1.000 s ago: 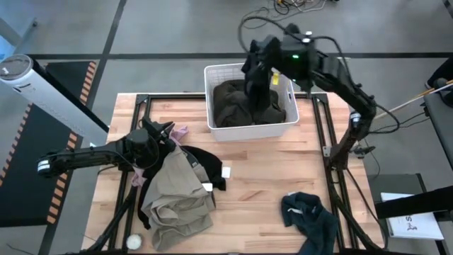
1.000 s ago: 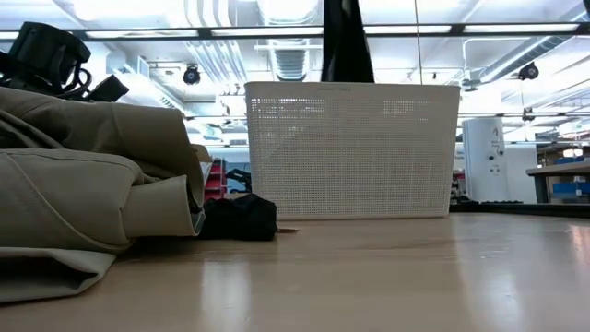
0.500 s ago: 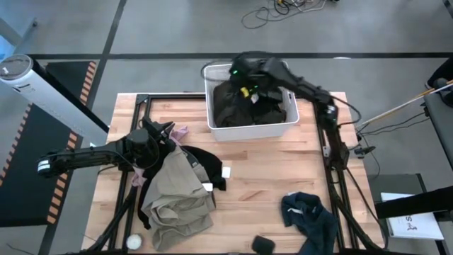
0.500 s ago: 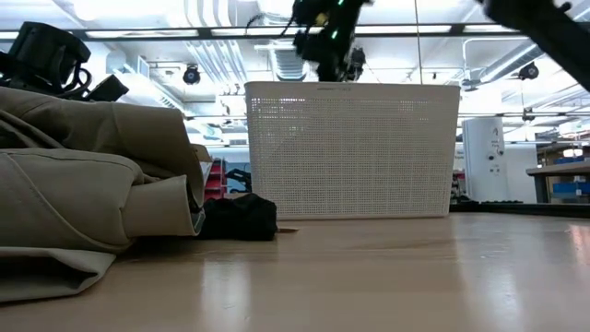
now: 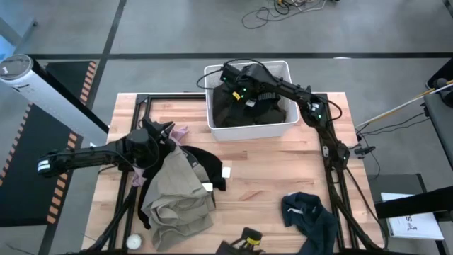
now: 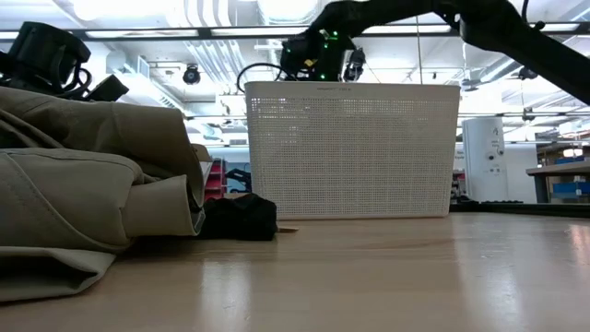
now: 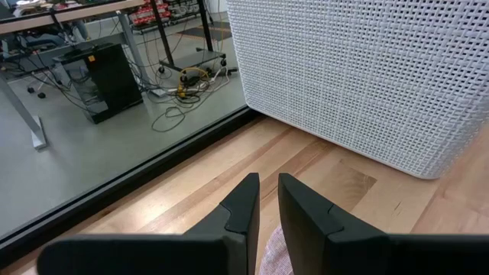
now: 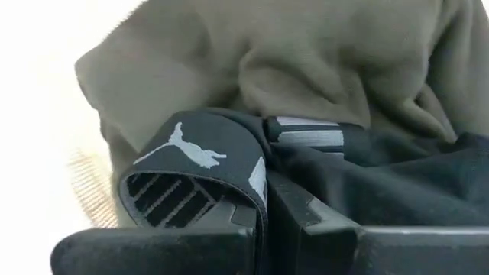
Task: Sort clothes
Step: Put the black boxer into the white laundry bin, then put the blue shorts into the white laundry bin
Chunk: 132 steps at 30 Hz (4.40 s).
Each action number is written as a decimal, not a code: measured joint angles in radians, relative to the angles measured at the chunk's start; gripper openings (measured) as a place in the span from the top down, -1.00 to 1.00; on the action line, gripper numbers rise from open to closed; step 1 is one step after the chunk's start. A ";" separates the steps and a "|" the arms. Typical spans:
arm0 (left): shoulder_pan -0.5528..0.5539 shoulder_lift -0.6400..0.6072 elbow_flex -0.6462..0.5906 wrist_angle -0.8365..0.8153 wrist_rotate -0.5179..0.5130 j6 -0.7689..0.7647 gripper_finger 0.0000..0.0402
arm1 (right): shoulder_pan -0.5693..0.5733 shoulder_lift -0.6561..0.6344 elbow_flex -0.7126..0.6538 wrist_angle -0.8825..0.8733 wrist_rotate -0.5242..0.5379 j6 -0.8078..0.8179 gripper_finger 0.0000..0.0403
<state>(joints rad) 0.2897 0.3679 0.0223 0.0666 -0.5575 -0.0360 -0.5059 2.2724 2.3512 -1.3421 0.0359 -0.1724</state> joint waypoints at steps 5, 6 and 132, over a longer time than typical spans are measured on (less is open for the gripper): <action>0.000 0.000 0.000 0.000 0.000 0.000 0.81 | -0.044 0.014 0.000 0.009 -0.046 0.038 1.00; 0.000 0.000 0.000 0.000 0.000 0.000 0.81 | -0.050 0.020 0.000 0.009 -0.061 0.048 1.00; 0.000 0.004 0.000 0.000 0.000 0.000 0.81 | 0.957 -0.354 -0.790 -0.115 -0.163 0.502 0.96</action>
<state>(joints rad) 0.2897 0.3717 0.0223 0.0666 -0.5579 -0.0357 0.4512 1.9184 1.5616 -1.4575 -0.1272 0.3297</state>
